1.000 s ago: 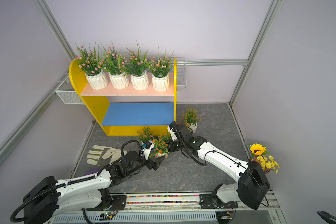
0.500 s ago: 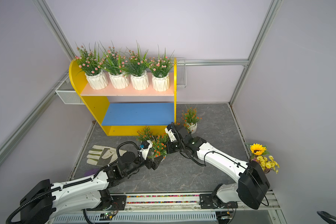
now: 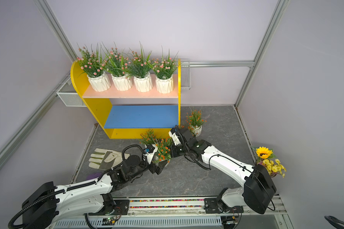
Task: Place the baby's breath potted plants on the rack by color
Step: Pick up the baby's breath potted plant from the center of the board.
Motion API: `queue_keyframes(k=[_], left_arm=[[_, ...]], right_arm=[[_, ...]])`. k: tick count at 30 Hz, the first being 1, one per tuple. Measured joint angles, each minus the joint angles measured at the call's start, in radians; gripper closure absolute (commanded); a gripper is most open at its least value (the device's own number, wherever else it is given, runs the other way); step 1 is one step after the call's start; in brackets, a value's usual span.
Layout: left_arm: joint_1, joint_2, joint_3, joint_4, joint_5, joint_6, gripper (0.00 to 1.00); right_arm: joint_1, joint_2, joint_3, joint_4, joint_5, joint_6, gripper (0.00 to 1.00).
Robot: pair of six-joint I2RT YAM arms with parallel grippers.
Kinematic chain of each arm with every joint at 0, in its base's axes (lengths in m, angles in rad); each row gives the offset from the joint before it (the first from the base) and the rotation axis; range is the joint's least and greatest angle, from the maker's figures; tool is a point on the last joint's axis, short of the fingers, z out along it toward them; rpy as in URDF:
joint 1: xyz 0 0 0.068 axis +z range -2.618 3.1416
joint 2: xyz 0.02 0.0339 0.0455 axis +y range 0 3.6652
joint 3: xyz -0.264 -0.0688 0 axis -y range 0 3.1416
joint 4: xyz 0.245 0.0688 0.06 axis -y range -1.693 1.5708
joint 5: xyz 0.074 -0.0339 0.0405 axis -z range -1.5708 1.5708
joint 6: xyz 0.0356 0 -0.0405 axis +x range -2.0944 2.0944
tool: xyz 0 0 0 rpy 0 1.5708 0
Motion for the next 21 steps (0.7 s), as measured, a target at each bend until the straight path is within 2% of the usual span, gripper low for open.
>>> queue_keyframes(k=[21], left_arm=[[0.0, 0.091, 0.038, 0.009, 0.009, 0.004, 0.03]], right_arm=[[0.0, -0.004, -0.02, -0.007, 0.031, 0.0, 0.9]])
